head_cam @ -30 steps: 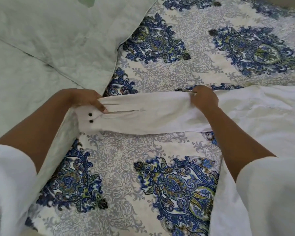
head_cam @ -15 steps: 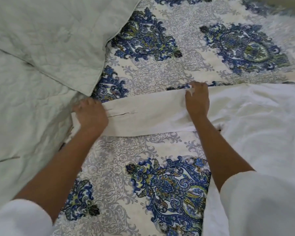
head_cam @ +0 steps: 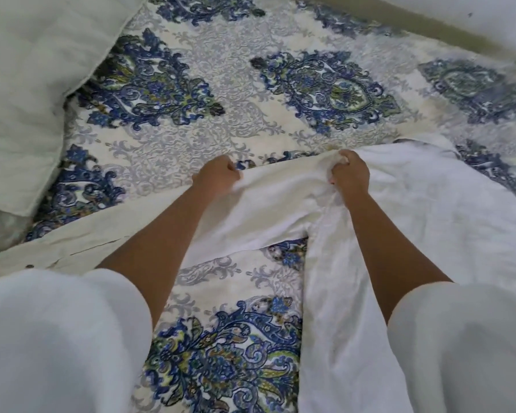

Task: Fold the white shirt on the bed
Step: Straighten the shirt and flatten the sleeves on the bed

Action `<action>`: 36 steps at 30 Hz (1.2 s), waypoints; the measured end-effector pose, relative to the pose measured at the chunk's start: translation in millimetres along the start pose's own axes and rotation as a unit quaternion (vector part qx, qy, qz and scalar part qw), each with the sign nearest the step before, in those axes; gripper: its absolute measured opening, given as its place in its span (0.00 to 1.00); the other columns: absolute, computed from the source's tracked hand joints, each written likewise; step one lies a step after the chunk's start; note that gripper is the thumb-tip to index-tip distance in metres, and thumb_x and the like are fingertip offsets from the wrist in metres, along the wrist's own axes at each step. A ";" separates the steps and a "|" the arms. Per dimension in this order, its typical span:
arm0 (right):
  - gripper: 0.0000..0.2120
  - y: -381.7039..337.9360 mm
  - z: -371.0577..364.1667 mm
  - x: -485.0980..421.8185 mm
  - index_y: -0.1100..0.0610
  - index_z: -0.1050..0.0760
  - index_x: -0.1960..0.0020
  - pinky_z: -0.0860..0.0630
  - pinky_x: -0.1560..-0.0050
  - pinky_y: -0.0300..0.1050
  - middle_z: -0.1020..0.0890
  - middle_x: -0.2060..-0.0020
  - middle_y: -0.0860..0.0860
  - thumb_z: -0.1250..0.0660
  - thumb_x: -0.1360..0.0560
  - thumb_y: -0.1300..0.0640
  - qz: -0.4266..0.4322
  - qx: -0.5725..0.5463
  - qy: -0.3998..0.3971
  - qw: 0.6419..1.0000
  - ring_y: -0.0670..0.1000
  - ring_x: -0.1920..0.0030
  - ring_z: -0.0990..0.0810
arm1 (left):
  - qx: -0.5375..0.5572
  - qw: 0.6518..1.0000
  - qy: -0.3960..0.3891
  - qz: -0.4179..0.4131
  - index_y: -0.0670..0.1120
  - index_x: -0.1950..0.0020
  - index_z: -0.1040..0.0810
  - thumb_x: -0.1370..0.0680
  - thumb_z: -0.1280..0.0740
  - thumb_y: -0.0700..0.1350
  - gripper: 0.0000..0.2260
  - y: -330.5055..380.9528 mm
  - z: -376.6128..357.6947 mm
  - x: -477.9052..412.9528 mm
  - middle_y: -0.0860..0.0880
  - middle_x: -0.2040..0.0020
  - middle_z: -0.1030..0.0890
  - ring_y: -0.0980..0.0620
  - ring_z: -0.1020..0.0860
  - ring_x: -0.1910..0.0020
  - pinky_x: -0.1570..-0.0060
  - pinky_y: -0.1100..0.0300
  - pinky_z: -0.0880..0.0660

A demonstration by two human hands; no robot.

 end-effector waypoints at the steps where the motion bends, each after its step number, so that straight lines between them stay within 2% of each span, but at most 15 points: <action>1: 0.19 1.0 0.3 -7.3 0.51 0.27 0.38 0.25 0.45 0.56 0.22 0.48 0.52 0.44 0.26 0.61 0.004 0.009 -0.021 1.000 0.54 0.50 0.23 | 0.023 1.000 0.000 0.005 0.39 0.53 0.22 0.24 0.34 0.40 0.05 0.1 0.8 -6.0 0.35 0.52 0.21 0.40 0.23 0.49 0.53 0.56 0.31; 3: 0.20 -0.5 1.6 -16.3 0.51 0.28 0.37 0.24 0.48 0.55 0.20 0.46 0.53 0.42 0.27 0.62 0.015 0.040 -0.054 0.998 0.55 0.51 0.23 | 0.010 0.999 0.042 0.009 0.39 0.53 0.20 0.26 0.32 0.40 0.05 -5.4 5.6 -14.0 0.37 0.51 0.20 0.40 0.23 0.48 0.50 0.55 0.28; 6: 0.08 1.2 10.8 -29.2 0.56 0.25 0.51 0.24 0.51 0.52 0.19 0.51 0.59 0.40 0.27 0.62 0.007 0.077 -0.039 0.996 0.59 0.50 0.21 | -0.079 0.994 0.072 0.013 0.44 0.56 0.22 0.23 0.36 0.44 0.05 -7.2 1.4 -20.3 0.42 0.51 0.21 0.41 0.24 0.46 0.44 0.51 0.28; 10: 0.08 6.6 14.6 -36.7 0.52 0.28 0.66 0.27 0.62 0.49 0.23 0.64 0.56 0.39 0.33 0.64 -0.009 -0.075 -0.044 0.996 0.55 0.63 0.24 | -0.092 0.995 -0.016 -0.026 0.38 0.46 0.24 0.20 0.42 0.51 0.17 32.1 -17.2 -27.1 0.39 0.48 0.24 0.43 0.25 0.44 0.43 0.52 0.32; 12: 0.12 11.9 17.0 -35.3 0.52 0.28 0.64 0.32 0.72 0.40 0.24 0.68 0.55 0.40 0.30 0.68 -0.022 -0.128 -0.067 0.989 0.51 0.71 0.27 | -0.076 0.995 -0.046 -0.051 0.38 0.47 0.25 0.19 0.43 0.51 0.17 61.2 -29.1 -33.9 0.41 0.52 0.25 0.47 0.27 0.48 0.47 0.55 0.33; 14: 0.12 16.5 27.0 -37.1 0.53 0.27 0.62 0.34 0.76 0.36 0.23 0.68 0.54 0.42 0.25 0.67 -0.040 -0.158 -0.038 0.986 0.48 0.74 0.28 | -0.011 0.998 -0.065 -0.014 0.36 0.38 0.29 0.18 0.46 0.44 0.15 85.6 -44.2 -43.2 0.42 0.52 0.24 0.47 0.26 0.48 0.45 0.53 0.32; 16: 0.11 17.9 44.0 -47.3 0.54 0.24 0.59 0.28 0.65 0.40 0.20 0.60 0.55 0.42 0.23 0.62 -0.006 -0.100 0.041 0.994 0.51 0.64 0.24 | -0.026 0.994 -0.085 -0.062 0.37 0.28 0.40 0.19 0.50 0.35 0.18 106.2 -57.2 -41.1 0.41 0.42 0.24 0.44 0.26 0.42 0.43 0.55 0.31; 18: 0.09 10.2 57.7 -54.4 0.55 0.21 0.53 0.26 0.49 0.44 0.22 0.47 0.56 0.40 0.23 0.61 0.066 0.023 0.088 0.994 0.52 0.47 0.24 | -0.142 0.979 -0.103 -0.107 0.36 0.29 0.38 0.20 0.49 0.32 0.19 115.4 -69.0 -50.8 0.40 0.38 0.25 0.44 0.25 0.41 0.41 0.56 0.31; 20: 0.09 -0.4 58.2 -61.9 0.52 0.21 0.53 0.28 0.40 0.47 0.24 0.42 0.56 0.38 0.24 0.63 0.138 0.069 0.051 0.987 0.53 0.39 0.28 | -0.174 0.968 -0.104 -0.147 0.37 0.31 0.34 0.21 0.47 0.33 0.18 126.0 -74.1 -56.3 0.42 0.37 0.24 0.47 0.25 0.44 0.38 0.57 0.31; 23: 0.11 -6.9 41.2 -69.0 0.56 0.18 0.48 0.27 0.39 0.49 0.21 0.43 0.56 0.38 0.24 0.62 0.193 0.208 -0.072 0.956 0.56 0.42 0.24 | -0.070 0.988 -0.070 -0.115 0.42 0.35 0.30 0.20 0.45 0.36 0.14 131.2 -75.5 -57.6 0.44 0.43 0.22 0.47 0.25 0.42 0.45 0.61 0.31; 25: 0.11 -7.7 35.8 -72.8 0.55 0.18 0.47 0.23 0.43 0.51 0.19 0.45 0.55 0.37 0.25 0.61 0.186 0.240 -0.103 0.947 0.56 0.43 0.23 | 0.207 0.975 -0.080 0.016 0.46 0.54 0.24 0.21 0.39 0.37 0.06 127.2 -80.0 -62.3 0.48 0.57 0.22 0.53 0.23 0.55 0.59 0.68 0.31; 27: 0.09 -12.3 32.5 -74.0 0.56 0.18 0.52 0.23 0.50 0.47 0.20 0.48 0.55 0.37 0.25 0.60 0.186 0.253 -0.086 0.946 0.56 0.45 0.23 | 0.135 0.989 -0.039 -0.043 0.43 0.60 0.24 0.23 0.37 0.36 0.07 127.1 -76.6 -67.6 0.47 0.60 0.22 0.58 0.23 0.62 0.60 0.67 0.27; 30: 0.07 -17.8 33.8 -72.7 0.54 0.23 0.57 0.31 0.59 0.44 0.24 0.51 0.54 0.39 0.24 0.61 0.176 0.243 0.002 0.954 0.54 0.51 0.25 | -0.014 0.995 0.006 -0.097 0.42 0.48 0.20 0.23 0.36 0.41 0.07 117.0 -83.7 -68.6 0.45 0.48 0.19 0.48 0.23 0.49 0.49 0.57 0.28; 33: 0.09 -12.2 30.7 -64.9 0.57 0.23 0.50 0.30 0.54 0.46 0.24 0.48 0.55 0.41 0.23 0.60 0.203 0.251 0.037 0.946 0.55 0.44 0.28 | -0.022 0.993 0.012 -0.115 0.43 0.48 0.22 0.23 0.36 0.43 0.07 112.3 -89.3 -64.3 0.45 0.46 0.20 0.45 0.24 0.47 0.54 0.60 0.32; 36: 0.10 -0.9 32.7 -60.8 0.55 0.23 0.45 0.36 0.44 0.47 0.23 0.46 0.52 0.38 0.24 0.57 0.192 0.191 0.008 0.963 0.54 0.39 0.33 | 0.021 0.994 -0.018 -0.108 0.40 0.48 0.22 0.23 0.35 0.41 0.07 111.2 -88.3 -65.8 0.42 0.45 0.21 0.43 0.25 0.45 0.51 0.58 0.32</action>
Point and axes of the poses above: each hand's wrist, its own x-axis away from the middle knuckle, its own z-axis out of the back of the hand, y = z × x, the point moved 6 cm from there along -x, towards the middle knuckle
